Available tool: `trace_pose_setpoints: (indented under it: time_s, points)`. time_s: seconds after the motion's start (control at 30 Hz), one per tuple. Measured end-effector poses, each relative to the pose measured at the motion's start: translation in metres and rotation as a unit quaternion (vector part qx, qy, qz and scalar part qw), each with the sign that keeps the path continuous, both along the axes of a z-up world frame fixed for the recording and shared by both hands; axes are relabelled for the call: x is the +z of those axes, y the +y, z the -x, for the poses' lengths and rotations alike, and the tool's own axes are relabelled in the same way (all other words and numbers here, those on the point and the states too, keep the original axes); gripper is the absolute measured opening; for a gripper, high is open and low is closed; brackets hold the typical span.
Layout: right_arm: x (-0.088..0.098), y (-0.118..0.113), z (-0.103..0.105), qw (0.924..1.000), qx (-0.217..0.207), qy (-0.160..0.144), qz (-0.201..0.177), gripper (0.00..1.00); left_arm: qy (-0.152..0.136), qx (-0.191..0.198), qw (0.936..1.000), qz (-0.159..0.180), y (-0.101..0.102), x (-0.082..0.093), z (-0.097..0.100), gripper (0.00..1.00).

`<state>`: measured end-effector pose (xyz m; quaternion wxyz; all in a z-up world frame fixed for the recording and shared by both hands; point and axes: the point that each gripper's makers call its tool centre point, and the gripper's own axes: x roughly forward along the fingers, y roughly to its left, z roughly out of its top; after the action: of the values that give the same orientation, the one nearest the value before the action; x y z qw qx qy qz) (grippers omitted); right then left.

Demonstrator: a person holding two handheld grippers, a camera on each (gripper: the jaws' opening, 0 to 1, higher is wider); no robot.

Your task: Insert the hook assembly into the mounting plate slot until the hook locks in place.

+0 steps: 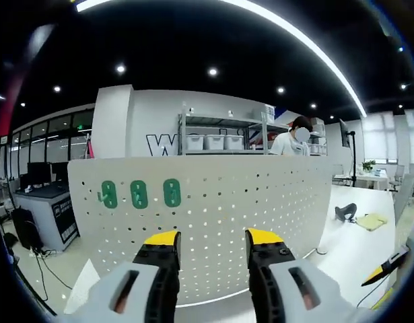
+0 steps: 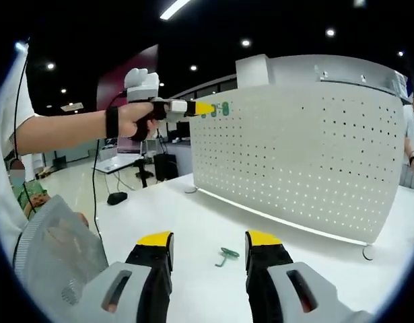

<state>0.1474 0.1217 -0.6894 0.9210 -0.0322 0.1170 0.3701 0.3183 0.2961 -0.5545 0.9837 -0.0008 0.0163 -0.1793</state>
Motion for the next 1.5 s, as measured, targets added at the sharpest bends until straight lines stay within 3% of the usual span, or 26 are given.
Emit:
trace_pose_setpoints:
  time_s: [0.63, 0.73, 0.9, 1.5]
  points:
    - [-0.004, 0.002, -0.009, 0.9995, 0.030, 0.008, 0.003, 0.42, 0.027, -0.043, 0.9986, 0.016, -0.020, -0.025, 0.041, 0.56]
    - [-0.006, 0.005, -0.009, 0.9992, 0.038, 0.009, 0.005, 0.41, 0.044, -0.047, 0.9976, 0.026, -0.023, -0.032, 0.044, 0.56]
    - [-0.009, 0.011, -0.009, 0.9988, 0.046, 0.013, 0.006, 0.40, 0.040, -0.057, 0.9972, 0.026, -0.031, -0.034, 0.050, 0.62]
    - [-0.029, 0.019, -0.016, 0.9975, 0.062, 0.035, 0.006, 0.39, 0.078, -0.087, 0.9924, 0.037, -0.048, -0.062, 0.081, 0.69]
